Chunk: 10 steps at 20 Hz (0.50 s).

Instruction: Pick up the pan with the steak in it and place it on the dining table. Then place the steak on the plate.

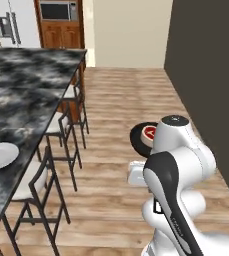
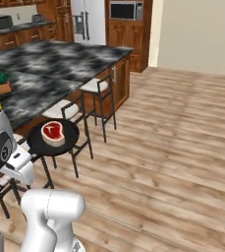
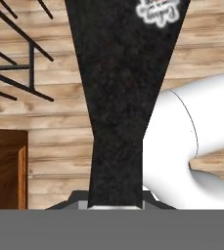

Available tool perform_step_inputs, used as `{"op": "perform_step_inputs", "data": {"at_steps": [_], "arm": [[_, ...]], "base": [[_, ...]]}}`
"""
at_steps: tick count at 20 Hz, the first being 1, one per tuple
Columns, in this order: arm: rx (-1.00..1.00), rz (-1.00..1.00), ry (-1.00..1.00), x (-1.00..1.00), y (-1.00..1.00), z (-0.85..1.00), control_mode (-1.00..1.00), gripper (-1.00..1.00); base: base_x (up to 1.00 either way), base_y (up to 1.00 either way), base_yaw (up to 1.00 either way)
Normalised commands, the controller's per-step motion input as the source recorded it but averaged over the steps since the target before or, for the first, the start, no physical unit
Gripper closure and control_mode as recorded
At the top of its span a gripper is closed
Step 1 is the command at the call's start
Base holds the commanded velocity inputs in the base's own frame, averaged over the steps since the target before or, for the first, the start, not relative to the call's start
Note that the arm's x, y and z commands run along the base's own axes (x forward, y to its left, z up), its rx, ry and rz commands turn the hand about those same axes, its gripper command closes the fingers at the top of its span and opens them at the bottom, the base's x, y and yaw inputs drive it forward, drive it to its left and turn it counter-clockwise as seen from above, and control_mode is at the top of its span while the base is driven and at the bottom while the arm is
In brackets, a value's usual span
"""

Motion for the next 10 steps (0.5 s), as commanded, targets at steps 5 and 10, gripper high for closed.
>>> {"op": "perform_step_inputs", "data": {"at_steps": [5, 10], "arm": [[0.00, 0.00, 0.00, 0.00, 0.00, 0.00, 1.00, 1.00], [0.00, 0.00, 0.00, 0.00, 0.00, 0.00, 1.00, 1.00]], "base": [[0.00, 0.00, 0.50], [0.00, 0.00, 0.50]]}}
